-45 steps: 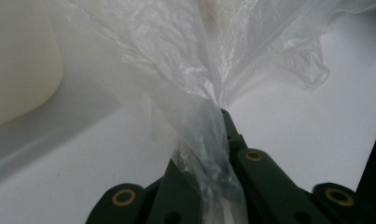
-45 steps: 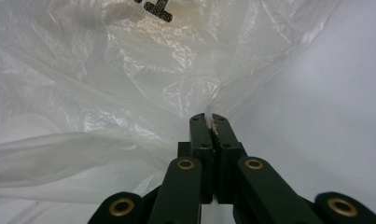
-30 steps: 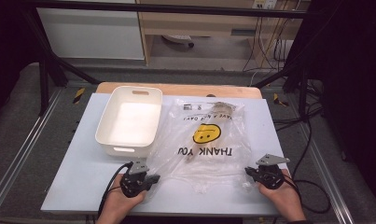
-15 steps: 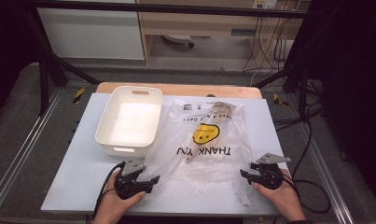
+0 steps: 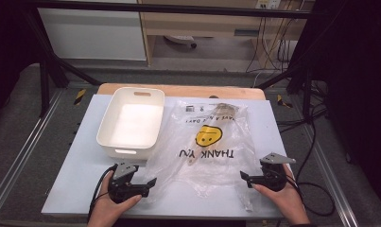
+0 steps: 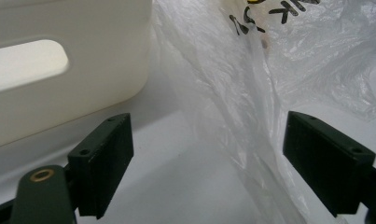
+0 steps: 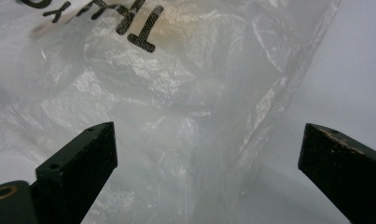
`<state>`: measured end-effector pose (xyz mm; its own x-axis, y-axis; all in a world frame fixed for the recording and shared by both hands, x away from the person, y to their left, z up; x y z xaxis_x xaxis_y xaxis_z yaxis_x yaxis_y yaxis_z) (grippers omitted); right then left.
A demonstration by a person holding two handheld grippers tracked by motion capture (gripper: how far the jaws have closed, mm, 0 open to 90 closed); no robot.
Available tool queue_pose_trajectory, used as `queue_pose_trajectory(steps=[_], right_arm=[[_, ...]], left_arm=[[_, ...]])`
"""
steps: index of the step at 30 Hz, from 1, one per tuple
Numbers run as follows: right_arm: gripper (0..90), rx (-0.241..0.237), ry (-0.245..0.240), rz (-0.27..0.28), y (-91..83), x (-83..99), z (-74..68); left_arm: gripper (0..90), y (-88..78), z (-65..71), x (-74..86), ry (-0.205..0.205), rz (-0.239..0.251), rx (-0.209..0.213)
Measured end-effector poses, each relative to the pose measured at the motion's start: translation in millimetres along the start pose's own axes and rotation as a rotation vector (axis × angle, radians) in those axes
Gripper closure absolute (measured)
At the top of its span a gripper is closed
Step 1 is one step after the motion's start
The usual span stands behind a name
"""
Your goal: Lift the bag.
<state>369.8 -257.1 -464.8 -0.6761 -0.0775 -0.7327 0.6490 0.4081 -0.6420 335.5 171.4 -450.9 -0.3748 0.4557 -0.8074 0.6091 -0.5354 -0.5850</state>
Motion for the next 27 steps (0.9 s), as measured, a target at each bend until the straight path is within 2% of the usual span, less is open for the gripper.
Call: queue_pose_trajectory(steps=[5,14,22,27], right_arm=[[4.0,-0.014,-0.008,0.021,-1.1,-3.2,-2.6],[3.6,-0.015,-0.014,0.054,-2.6,-9.8,-4.4],[3.5,-0.021,-0.019,0.086,-3.4,-18.5,-10.2],[3.6,-0.021,-0.012,0.115,-4.3,-23.1,-10.2]], left_arm=[[13.9,-6.2,-4.6,0.9,-0.016,0.020,-0.003],[11.0,-12.0,-9.0,-0.2,0.007,0.037,-0.013],[10.2,-22.6,-18.6,-1.2,-0.017,0.064,-0.054],[9.8,-29.2,-24.2,-2.5,-0.033,0.089,-0.060]])
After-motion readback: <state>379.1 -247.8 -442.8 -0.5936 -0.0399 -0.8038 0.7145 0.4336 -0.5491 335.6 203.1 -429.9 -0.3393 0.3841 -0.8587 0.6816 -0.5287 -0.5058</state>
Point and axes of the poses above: each handheld gripper's, and its own axes: y roughly forward along the jaws, x roughly out of its underside, z roughly to its right, the point moved 4 cm from there along y, roughly forward along the jaws, and after that the axes turned 13 degrees about y, right-handed, at the moved point
